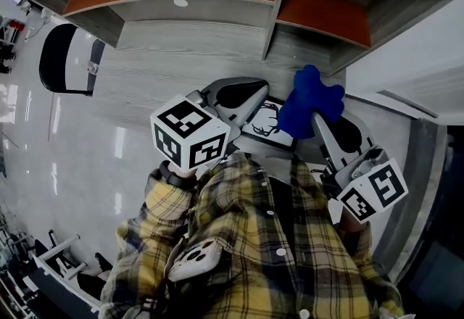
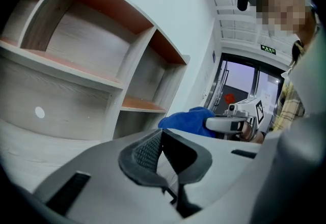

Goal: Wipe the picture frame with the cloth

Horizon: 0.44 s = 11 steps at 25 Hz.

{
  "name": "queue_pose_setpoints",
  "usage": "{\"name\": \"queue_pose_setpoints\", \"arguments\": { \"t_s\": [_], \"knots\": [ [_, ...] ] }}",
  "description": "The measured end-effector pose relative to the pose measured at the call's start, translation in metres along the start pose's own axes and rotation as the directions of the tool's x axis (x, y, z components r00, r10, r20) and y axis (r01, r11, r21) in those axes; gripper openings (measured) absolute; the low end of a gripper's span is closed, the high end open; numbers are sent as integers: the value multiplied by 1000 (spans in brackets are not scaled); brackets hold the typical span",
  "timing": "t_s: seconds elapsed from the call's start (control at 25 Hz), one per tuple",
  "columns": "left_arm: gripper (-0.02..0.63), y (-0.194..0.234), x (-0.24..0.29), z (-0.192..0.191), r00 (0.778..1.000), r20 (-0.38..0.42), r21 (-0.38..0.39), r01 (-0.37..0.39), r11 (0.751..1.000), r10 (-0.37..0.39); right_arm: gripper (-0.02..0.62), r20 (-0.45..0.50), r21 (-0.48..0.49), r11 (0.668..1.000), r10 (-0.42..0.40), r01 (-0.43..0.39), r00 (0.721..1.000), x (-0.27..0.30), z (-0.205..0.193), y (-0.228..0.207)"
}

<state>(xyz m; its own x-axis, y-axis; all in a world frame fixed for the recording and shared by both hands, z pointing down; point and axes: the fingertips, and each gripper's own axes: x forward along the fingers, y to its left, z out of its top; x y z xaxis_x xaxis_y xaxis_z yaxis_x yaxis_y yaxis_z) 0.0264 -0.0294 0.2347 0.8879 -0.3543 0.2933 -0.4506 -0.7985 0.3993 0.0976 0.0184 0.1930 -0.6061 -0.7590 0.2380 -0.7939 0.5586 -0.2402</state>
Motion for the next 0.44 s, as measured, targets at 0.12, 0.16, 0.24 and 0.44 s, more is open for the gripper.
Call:
{"name": "queue_pose_setpoints", "arguments": {
  "t_s": [0.12, 0.16, 0.24, 0.44],
  "knots": [
    [6, 1, 3, 8, 1000, -3, 45, 15, 999, -15, 52, -2, 0, 1000, -5, 5, 1000, 0, -2, -2],
    [6, 1, 3, 11, 1000, -1, 52, 20, 998, -20, 52, -3, 1, 1000, -6, 6, 1000, 1, -3, -2],
    [6, 2, 4, 16, 1000, -2, 61, 31, 998, -31, 52, -4, 1, 1000, -6, 6, 1000, 2, -2, -2],
    [6, -1, 12, 28, 998, -4, 80, 63, 995, -63, 52, -4, -17, 1000, -12, 12, 1000, -2, 2, -9]
  ]
}}
